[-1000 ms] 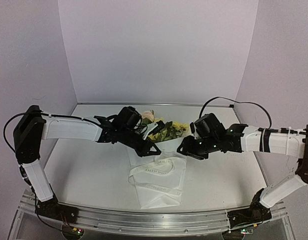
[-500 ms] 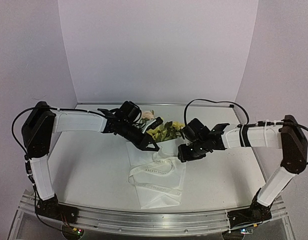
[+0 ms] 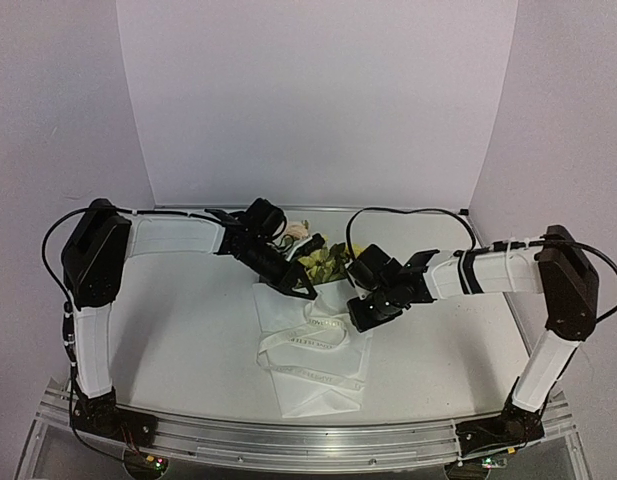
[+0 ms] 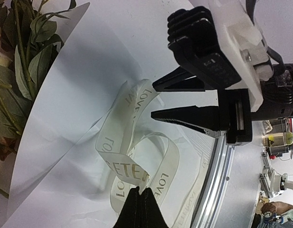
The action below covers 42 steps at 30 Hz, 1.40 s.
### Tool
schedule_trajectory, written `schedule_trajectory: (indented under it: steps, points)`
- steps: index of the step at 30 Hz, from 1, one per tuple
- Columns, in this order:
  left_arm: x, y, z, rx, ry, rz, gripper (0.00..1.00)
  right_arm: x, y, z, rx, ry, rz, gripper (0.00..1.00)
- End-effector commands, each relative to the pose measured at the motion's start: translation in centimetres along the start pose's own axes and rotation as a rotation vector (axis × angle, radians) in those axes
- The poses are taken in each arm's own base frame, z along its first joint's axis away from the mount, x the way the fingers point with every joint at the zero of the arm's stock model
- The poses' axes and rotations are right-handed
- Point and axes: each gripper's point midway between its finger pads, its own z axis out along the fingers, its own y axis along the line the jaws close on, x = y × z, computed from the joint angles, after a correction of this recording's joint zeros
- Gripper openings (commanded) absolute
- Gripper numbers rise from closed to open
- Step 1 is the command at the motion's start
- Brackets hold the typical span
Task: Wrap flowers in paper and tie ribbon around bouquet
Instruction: Cross the ribbon over the folded bouquet.
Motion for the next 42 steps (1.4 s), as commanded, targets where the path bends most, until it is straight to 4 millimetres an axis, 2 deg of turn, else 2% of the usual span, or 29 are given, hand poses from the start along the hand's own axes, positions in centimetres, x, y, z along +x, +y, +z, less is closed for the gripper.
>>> schedule_trajectory:
  steps: [1,5,7,15,21,27,31,39,42]
  points:
    - [-1.7,-0.2,-0.6,0.026,-0.013,0.013,0.00,-1.5,-0.3,-0.4,0.042,-0.037,-0.021,0.28]
    - [-1.9,0.3,-0.4,0.024,0.000,0.003,0.00,-1.4,-0.6,-0.6,0.058,-0.045,-0.021,0.04]
    - [-2.0,0.5,-0.3,0.023,0.006,0.002,0.00,-1.6,-1.0,-1.0,0.076,-0.064,-0.014,0.00]
    - [-2.4,1.1,0.6,0.036,0.042,-0.015,0.00,-2.6,-2.5,-3.2,0.143,-0.216,0.052,0.00]
    - [-2.5,1.9,1.1,0.013,0.058,-0.021,0.00,-3.3,-1.9,-4.4,0.100,-0.297,0.081,0.00]
    - [-2.5,1.9,1.4,0.025,0.072,-0.017,0.00,-3.8,-0.7,-4.2,0.045,-0.308,0.082,0.00]
    - [-2.5,0.8,1.4,0.085,0.074,-0.015,0.00,-4.2,0.0,-3.8,0.018,-0.303,0.084,0.00]
    - [-1.7,0.6,1.8,0.117,0.102,-0.003,0.00,-4.9,-1.0,-2.7,0.117,-0.299,0.126,0.00]
    - [-1.2,0.9,1.9,0.096,0.134,-0.003,0.00,-4.6,-2.3,-2.8,0.184,-0.297,0.150,0.00]
